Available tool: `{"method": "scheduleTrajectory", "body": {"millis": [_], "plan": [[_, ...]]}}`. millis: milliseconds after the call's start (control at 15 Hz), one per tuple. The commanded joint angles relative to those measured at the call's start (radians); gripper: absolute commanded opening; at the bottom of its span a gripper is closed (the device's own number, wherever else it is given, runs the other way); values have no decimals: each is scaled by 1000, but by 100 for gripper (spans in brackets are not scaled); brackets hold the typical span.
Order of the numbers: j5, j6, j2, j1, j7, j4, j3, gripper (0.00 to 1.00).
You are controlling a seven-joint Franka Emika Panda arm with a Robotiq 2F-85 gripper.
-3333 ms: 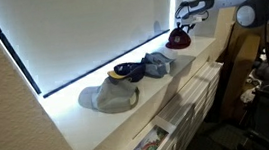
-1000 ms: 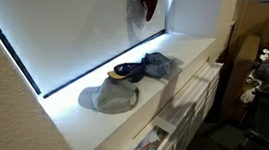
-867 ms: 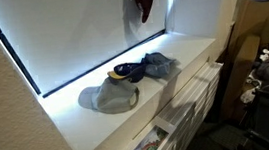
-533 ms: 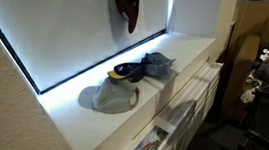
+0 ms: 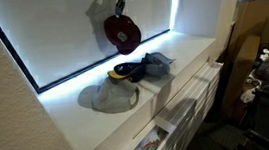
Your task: Move the cap on the windowsill to the left
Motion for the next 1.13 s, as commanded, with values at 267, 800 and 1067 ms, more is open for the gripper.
{"method": "scheduleTrajectory", "body": {"millis": [267,800,1067], "plan": [[-210,-25,-9,26,-152,-6,-143,28],[-327,13,-2,43,-247,4,-193,54],[-338,23,-2,44,-259,4,-202,72]]}}
